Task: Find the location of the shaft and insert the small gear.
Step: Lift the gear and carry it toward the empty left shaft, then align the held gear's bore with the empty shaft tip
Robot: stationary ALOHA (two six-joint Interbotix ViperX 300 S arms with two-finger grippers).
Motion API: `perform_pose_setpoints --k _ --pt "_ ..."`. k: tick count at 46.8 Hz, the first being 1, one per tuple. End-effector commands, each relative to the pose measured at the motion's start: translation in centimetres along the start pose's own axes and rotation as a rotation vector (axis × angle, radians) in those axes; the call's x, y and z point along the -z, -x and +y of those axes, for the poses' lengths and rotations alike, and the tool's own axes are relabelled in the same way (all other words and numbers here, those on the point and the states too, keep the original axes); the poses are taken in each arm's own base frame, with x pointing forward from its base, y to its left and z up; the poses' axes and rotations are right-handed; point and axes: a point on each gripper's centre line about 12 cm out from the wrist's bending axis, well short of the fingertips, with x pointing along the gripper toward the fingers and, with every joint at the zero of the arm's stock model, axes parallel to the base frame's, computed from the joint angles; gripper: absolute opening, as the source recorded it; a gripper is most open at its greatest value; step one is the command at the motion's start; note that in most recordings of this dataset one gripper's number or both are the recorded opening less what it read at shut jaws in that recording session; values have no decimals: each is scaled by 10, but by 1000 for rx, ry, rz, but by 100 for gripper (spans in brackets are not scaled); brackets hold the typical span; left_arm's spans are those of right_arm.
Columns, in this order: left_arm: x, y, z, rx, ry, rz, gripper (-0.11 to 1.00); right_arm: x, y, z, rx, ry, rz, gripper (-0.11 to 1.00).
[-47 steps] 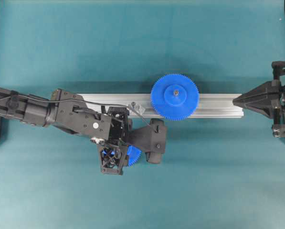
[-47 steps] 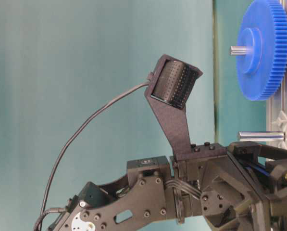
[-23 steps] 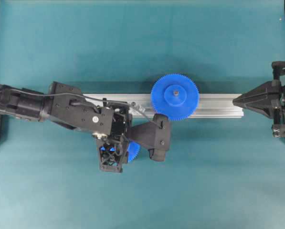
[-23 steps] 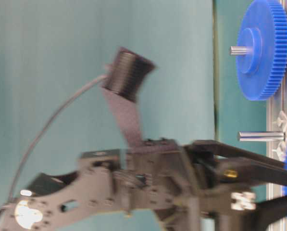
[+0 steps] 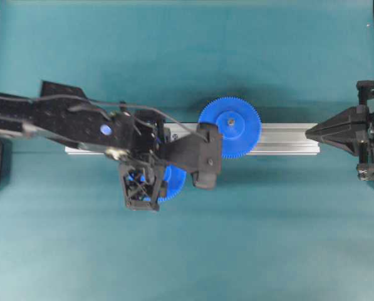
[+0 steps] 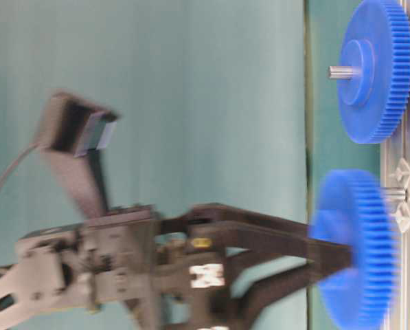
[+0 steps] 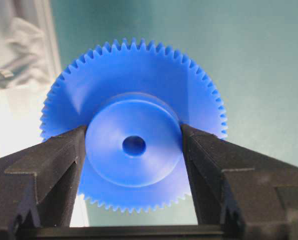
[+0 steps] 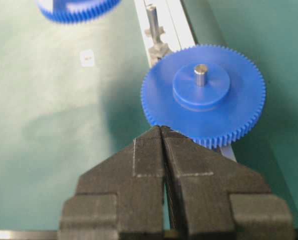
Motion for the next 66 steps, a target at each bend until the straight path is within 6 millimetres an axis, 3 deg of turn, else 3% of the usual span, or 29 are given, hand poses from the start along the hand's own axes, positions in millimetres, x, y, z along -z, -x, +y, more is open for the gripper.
perform_pose_setpoints --k 1,10,37,51,66 --pt "-9 39 5 -7 -6 -107 63 -3 -1 0 2 -12 -7 1" --pt "-12 57 13 -15 -25 -111 63 -3 -1 0 2 -12 -7 1" --pt "-23 68 32 -37 -56 -137 63 -3 -1 0 2 -13 -5 1" --pt "-25 68 40 -47 -68 -139 63 -3 -1 0 3 -14 -5 1" --pt "-27 55 46 -50 -64 -110 63 -3 -1 0 2 -13 -4 1"
